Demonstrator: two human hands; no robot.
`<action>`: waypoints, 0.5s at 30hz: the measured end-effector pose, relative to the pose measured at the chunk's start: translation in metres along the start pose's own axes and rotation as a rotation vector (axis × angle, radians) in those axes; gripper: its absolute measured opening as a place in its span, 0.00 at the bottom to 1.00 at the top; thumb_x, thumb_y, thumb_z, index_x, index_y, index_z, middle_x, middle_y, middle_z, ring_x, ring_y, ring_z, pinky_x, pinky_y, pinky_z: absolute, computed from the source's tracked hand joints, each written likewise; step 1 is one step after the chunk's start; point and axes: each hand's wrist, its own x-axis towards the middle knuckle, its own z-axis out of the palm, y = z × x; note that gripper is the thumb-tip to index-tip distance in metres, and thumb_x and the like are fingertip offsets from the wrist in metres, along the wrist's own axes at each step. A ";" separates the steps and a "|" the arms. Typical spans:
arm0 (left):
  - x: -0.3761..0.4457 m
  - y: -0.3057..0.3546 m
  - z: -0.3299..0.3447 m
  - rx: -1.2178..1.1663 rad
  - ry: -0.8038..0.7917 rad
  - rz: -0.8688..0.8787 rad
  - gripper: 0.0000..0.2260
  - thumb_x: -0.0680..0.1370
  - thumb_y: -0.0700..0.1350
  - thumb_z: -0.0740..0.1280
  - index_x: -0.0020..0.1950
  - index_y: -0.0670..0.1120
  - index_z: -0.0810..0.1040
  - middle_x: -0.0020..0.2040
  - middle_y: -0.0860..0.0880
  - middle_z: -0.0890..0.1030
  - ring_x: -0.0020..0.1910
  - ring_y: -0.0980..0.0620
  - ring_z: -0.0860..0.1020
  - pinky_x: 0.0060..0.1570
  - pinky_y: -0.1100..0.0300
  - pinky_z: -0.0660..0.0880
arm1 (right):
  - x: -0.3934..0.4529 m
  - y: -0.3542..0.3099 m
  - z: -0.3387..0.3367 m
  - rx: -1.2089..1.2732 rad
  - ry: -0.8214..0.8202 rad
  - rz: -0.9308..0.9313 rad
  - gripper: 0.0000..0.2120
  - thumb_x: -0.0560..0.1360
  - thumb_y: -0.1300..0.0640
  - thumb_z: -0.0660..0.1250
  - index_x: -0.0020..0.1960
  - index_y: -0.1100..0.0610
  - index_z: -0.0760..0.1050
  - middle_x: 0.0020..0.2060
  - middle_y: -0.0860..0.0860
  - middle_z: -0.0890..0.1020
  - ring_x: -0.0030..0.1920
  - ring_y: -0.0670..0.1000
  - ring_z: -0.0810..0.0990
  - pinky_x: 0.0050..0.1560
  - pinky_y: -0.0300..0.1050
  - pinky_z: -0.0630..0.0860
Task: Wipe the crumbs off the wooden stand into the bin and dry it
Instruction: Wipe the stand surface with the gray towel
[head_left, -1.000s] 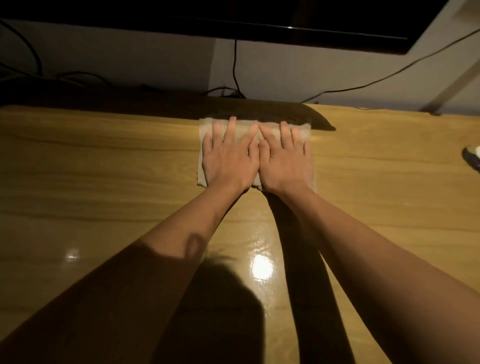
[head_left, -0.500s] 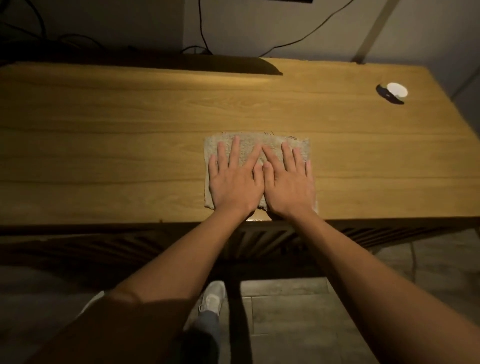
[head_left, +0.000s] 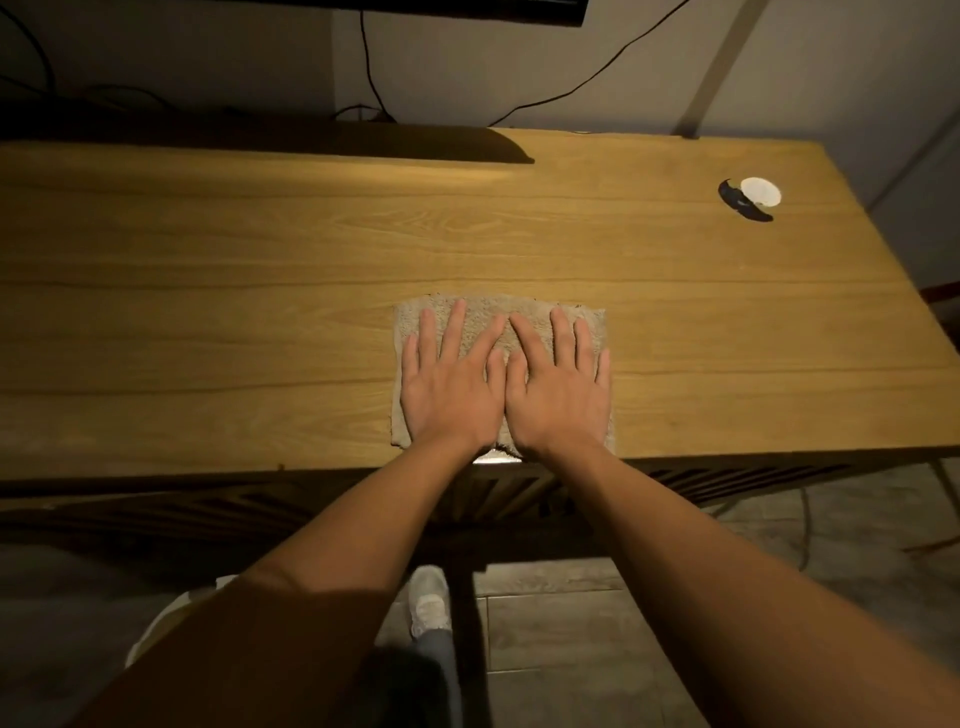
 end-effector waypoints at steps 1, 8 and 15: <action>0.011 0.002 0.000 -0.005 0.015 -0.013 0.23 0.83 0.60 0.38 0.78 0.67 0.44 0.82 0.55 0.42 0.80 0.47 0.37 0.78 0.47 0.38 | 0.013 -0.001 -0.001 -0.001 0.004 0.001 0.25 0.83 0.40 0.39 0.80 0.33 0.42 0.82 0.46 0.42 0.81 0.50 0.36 0.80 0.58 0.38; 0.115 0.023 0.000 0.013 0.059 -0.057 0.22 0.83 0.59 0.39 0.79 0.67 0.46 0.82 0.55 0.44 0.81 0.47 0.39 0.78 0.48 0.39 | 0.123 -0.002 -0.013 -0.012 0.017 -0.026 0.25 0.83 0.41 0.40 0.80 0.33 0.44 0.83 0.46 0.44 0.82 0.50 0.39 0.79 0.57 0.38; 0.233 0.042 -0.005 0.007 0.094 -0.065 0.22 0.84 0.59 0.41 0.79 0.66 0.52 0.83 0.54 0.50 0.81 0.46 0.43 0.78 0.47 0.43 | 0.243 -0.008 -0.029 -0.007 0.007 -0.047 0.25 0.84 0.42 0.40 0.81 0.35 0.45 0.83 0.47 0.44 0.82 0.52 0.39 0.79 0.59 0.38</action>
